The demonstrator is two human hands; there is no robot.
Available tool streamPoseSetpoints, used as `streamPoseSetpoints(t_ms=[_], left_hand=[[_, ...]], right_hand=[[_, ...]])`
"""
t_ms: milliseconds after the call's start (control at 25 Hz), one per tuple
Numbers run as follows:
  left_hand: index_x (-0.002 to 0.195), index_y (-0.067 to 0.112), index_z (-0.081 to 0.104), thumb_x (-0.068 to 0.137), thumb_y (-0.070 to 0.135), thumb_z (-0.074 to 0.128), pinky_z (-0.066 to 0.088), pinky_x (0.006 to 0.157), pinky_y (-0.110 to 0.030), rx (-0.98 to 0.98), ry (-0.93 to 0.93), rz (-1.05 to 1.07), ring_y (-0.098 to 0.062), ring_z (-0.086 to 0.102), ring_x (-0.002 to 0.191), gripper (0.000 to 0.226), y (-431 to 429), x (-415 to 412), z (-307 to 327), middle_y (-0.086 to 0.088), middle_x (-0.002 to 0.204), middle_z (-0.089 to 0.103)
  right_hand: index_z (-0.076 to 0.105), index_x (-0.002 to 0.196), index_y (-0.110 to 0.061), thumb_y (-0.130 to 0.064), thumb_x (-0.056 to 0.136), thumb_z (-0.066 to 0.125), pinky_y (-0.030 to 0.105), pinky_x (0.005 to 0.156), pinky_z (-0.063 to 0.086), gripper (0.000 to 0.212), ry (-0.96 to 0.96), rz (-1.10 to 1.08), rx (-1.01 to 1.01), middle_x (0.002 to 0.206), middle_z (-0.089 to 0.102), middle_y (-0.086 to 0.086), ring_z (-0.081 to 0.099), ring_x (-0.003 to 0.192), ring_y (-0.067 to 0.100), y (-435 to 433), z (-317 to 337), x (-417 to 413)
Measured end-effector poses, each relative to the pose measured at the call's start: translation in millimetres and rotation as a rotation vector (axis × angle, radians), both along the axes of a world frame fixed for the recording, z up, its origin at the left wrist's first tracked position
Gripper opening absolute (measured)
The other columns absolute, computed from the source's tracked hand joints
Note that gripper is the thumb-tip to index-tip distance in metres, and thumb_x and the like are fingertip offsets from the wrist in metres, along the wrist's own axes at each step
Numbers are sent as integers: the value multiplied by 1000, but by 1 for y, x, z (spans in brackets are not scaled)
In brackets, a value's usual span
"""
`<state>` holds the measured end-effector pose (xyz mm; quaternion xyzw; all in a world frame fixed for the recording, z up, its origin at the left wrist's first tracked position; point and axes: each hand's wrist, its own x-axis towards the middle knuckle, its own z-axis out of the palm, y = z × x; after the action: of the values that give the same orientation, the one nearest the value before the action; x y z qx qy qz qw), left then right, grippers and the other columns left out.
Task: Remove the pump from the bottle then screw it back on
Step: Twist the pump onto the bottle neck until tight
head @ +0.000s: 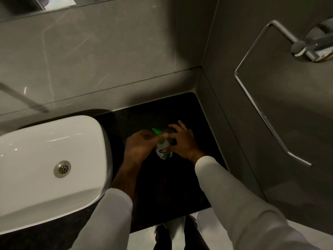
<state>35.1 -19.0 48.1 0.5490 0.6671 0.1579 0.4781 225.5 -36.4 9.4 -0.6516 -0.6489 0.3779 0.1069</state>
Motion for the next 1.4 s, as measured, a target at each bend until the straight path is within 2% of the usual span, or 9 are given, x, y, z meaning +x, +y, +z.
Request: streamPoseSetpoints(t_ms=[80,160,280,400,520,600,720,1160,1400], left_hand=[[76,43,75,52,96,63,58,51,-25,101,214,31,1,70,55,60,2,4,13,21,63,73],[73,30,74,65,87,62,62,59,-31,148,373,-64,-7,70,57,58,5,13,22,10,61,72],[87,26,74,85,61,63,61,77,-43,170,513,-249,-20,71,76,37,14,25,34,3,80,72],[110,31,73,91,41,68,52,93,-47,293,626,-562,-27,62,107,22,23,29,43,-1,107,68],[119,40,69,92,37,69,45,101,-49,443,642,-872,-25,53,118,27,30,22,50,4,120,64],[119,42,69,89,34,72,38,108,-52,514,661,-980,-24,50,124,31,34,17,55,8,125,64],[119,41,69,90,32,70,40,106,-47,547,715,-1079,-22,51,126,31,40,15,59,11,130,65],[113,37,75,91,18,71,50,95,-41,584,551,-1120,-22,60,117,29,24,10,57,9,123,72],[102,43,76,82,15,76,40,104,-51,575,457,-1065,-22,60,117,34,-11,7,46,16,115,74]], right_hand=[[71,114,-29,-47,73,78,60,121,3,45,-8,-9,-2,160,29,-8,2,155,24,0,0,-1],[70,116,-28,-47,72,79,59,122,3,49,-6,-25,-12,162,27,-7,1,155,23,-1,1,-2],[69,120,-28,-46,73,79,58,123,4,51,6,-56,-15,162,27,-6,2,155,22,0,0,-4],[62,130,-27,-48,69,82,58,123,4,67,9,-80,-56,164,23,-5,3,155,22,1,0,-4],[67,123,-27,-48,68,82,58,123,1,61,19,-73,-44,163,25,-7,2,155,20,-1,0,-1],[72,112,-27,-47,70,81,59,122,2,48,8,-54,-16,161,30,-8,2,155,21,-3,2,0],[73,107,-27,-46,71,81,61,121,4,42,-3,-42,-9,159,33,-8,3,155,23,-4,5,-2],[72,111,-33,-43,73,79,61,121,3,40,-21,-13,31,158,34,-10,5,154,22,-21,4,-2],[73,111,-31,-39,72,81,57,122,3,40,-8,-57,39,158,36,-9,8,155,20,-43,1,-3]])
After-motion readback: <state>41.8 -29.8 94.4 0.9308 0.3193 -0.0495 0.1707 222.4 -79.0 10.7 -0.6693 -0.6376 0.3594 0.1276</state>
